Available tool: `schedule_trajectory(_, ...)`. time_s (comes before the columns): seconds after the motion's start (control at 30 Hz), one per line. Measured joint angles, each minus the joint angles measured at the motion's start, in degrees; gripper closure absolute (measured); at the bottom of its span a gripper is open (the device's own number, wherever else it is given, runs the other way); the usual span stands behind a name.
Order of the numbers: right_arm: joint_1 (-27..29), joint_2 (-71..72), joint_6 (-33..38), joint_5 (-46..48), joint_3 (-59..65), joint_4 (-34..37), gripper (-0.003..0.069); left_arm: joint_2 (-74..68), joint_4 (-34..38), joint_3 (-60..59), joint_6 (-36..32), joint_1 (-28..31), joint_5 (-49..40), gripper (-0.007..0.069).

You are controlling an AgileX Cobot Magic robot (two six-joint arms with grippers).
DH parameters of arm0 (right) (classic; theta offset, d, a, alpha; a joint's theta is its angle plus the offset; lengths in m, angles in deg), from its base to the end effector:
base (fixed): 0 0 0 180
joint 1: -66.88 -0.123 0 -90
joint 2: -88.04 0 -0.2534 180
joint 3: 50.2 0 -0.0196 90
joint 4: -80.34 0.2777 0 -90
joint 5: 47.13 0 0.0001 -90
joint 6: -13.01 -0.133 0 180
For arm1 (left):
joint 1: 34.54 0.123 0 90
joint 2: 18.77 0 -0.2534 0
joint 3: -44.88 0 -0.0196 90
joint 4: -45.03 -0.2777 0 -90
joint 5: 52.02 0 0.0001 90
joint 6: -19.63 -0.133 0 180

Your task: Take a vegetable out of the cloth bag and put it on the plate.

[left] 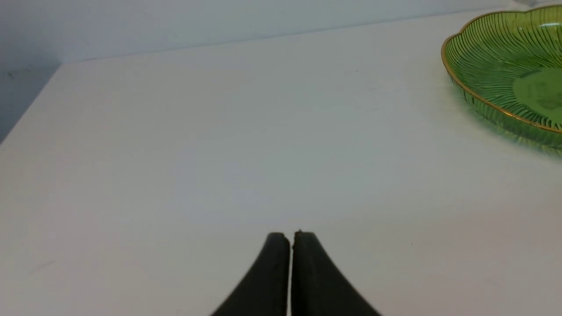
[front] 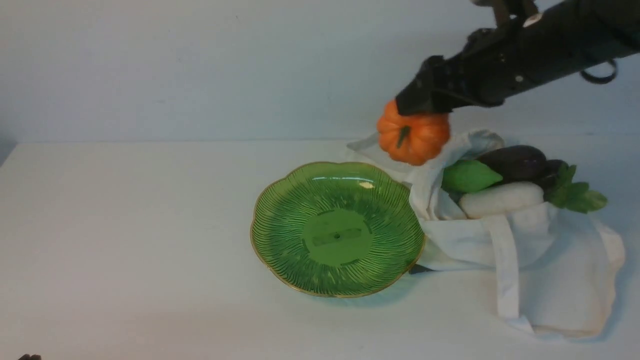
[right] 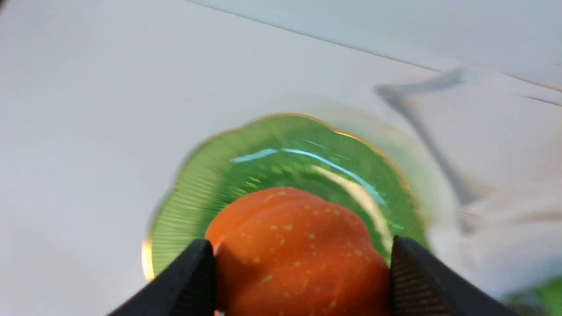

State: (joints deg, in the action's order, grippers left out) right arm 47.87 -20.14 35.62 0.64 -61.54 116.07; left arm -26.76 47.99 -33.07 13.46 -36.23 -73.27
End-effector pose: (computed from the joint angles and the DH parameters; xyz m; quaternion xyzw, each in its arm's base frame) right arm 0.3937 0.1965 0.2601 -0.2031 0.8929 0.2699 0.2979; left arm 0.1516 -0.0070 0.1581 0.0414 0.8036 0.0014 0.5937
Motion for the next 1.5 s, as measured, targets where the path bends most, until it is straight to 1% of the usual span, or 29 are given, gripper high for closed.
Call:
schedule_trajectory(0.07,-4.58,-2.54,0.0,-3.78,-0.05,2.1,0.0202,0.0,0.0,0.0,0.0,0.0,0.0,0.0629)
schedule_trajectory(0.1,-5.26,-3.12,-0.06,-4.47,-0.05,2.27,0.0202,0.0,0.0,0.0,0.0,0.0,0.0,0.0629)
schedule_trajectory(0.17,-8.61,-7.31,-0.67,-9.0,-0.05,2.67,0.0202,0.0,0.0,0.0,0.0,0.0,0.0,0.0629)
schedule_trajectory(0.23,-10.34,-9.9,-1.45,-11.92,0.0,2.8,0.0202,0.0,0.0,0.0,0.0,0.0,0.0,0.0629)
schedule_trajectory(0.3,-11.57,-13.06,-1.73,-15.5,0.0,2.93,0.0202,0.0,0.0,0.0,0.0,0.0,0.0,0.0629)
schedule_trajectory(0.5,-12.13,-17.55,-1.91,-18.89,0.0,3.26,0.0202,0.0,0.0,0.0,0.0,0.0,0.0,0.0629)
schedule_trajectory(0.6,-12.13,-18.36,-1.91,-18.83,0.0,2.06,0.0201,0.0,0.0,0.0,0.0,0.0,0.0,0.0629)
schedule_trajectory(0.67,-12.13,-18.89,-1.91,-18.05,0.0,-0.08,0.0176,0.0,0.0,0.0,0.0,0.0,0.0,0.0629)
schedule_trajectory(0.7,-12.13,-18.89,-1.91,-18.04,0.0,-0.08,0.0173,0.0,0.0,0.0,0.0,0.0,0.0,0.0629)
schedule_trajectory(0.73,-12.13,-19.03,-1.91,-17.69,0.0,-2.46,0.0135,0.0,0.0,0.0,0.0,0.0,0.0,0.0629)
schedule_trajectory(0.83,-11.93,-18.94,-1.91,-17.4,-0.45,-5.29,0.009,0.0,0.0,0.0,0.0,0.0,0.0,0.0629)
schedule_trajectory(0.87,-11.44,-18.51,-1.91,-16.85,-1.23,-7.62,0.0066,0.0,0.0,0.0,0.0,0.0,0.0,0.0629)
schedule_trajectory(0.9,-11.08,-18.16,-1.91,-16.56,-1.84,-8.57,0.0057,0.0,0.0,0.0,0.0,0.0,0.0,0.0629)
schedule_trajectory(1.0,-10.09,-16.9,-2.13,-15.07,-3.5,-10.71,0.0047,0.0,0.0,0.0,0.0,0.0,0.0,0.0629)
schedule_trajectory(1.07,-8.31,-14.23,-2.43,-9.85,-7.09,-13.95,0.0046,0.0,0.0,0.0,0.0,0.0,0.0,0.0629)
schedule_trajectory(1.13,-7.6,-12.75,-2.79,-6.1,-8.89,-15.32,0.0052,0.0,0.0,0.0,0.0,0.0,0.0,0.0629)
schedule_trajectory(1.2,-6.67,-11.05,-3.03,-1.51,-11.33,-16.94,0.0068,0.0,0.0,0.0,0.0,0.0,0.0,0.0629)
schedule_trajectory(1.27,-5.37,-7.18,-3.21,9.52,-17.33,-20.58,0.0127,0.0,0.0,0.0,0.0,0.0,0.0,0.0629)
schedule_trajectory(1.33,-4.98,-4.75,-3.86,16.39,-20.38,-22.58,0.0177,0.0,0.0,0.0,0.0,0.0,0.0,0.0629)
schedule_trajectory(1.4,-4.8,-1.71,-6.17,21.54,-22.9,-25.31,0.026,0.0,0.0,0.0,0.0,0.0,0.0,0.0629)
schedule_trajectory(1.43,-4.8,-1.07,-6.45,22.04,-23.01,-25.59,0.0279,0.0,0.0,0.0,0.0,0.0,0.0,0.0629)
schedule_trajectory(1.5,-4.8,3.61,-11.48,23.92,-23.17,-30.02,0.0431,0.0,0.0,0.0,0.0,0.0,0.0,0.0629)
